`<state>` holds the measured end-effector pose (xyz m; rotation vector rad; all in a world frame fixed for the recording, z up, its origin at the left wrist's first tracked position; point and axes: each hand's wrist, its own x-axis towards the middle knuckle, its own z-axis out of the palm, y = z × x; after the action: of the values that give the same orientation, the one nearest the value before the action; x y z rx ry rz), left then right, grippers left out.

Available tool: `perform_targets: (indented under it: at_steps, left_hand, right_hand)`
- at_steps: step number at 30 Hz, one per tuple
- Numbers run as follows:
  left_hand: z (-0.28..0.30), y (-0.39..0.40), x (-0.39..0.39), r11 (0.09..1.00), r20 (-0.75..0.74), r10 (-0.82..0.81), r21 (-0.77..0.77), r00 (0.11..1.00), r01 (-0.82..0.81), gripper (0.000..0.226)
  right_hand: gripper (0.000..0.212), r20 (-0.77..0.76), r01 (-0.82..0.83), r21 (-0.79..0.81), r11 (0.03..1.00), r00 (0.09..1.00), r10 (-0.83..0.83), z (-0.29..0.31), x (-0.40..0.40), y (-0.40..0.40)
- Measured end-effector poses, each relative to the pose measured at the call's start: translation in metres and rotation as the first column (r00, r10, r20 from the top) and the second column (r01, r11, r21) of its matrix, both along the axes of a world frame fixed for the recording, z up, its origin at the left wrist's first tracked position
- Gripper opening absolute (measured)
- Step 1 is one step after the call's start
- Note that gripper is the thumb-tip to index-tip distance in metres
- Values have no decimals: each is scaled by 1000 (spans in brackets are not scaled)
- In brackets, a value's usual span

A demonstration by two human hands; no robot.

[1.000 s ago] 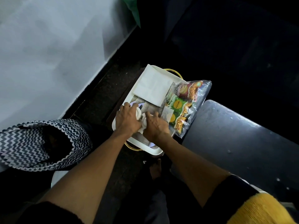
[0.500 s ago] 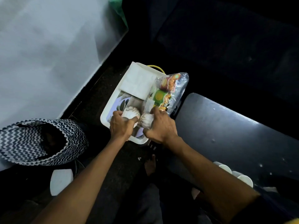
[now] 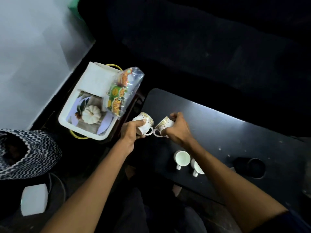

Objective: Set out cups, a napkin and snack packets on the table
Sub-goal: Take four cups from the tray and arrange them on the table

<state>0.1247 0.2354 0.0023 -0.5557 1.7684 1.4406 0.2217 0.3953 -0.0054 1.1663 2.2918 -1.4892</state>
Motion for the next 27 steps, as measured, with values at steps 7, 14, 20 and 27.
perform_targets:
  at_steps: [7,14,20,27]
  left_hand:
    - [6,69,59,994,-10,-91,56,996,91,22]
    - [-19,105,96,959,-115,-282,-68,952,276,42]
    - [-66,117,109,886,-178,-423,-284,888,365,69]
    - [-101,119,111,675,-326,-730,-478,601,562,70]
  right_hand:
    - [85,12,209,-131,969,978,-210,-8,69,69]
    - [71,114,307,-90,948,948,-296,-30,119,109]
    - [72,237,275,26,961,932,-273,-66,144,124]
    - [64,305,169,151,974,929,-209,-101,157,121]
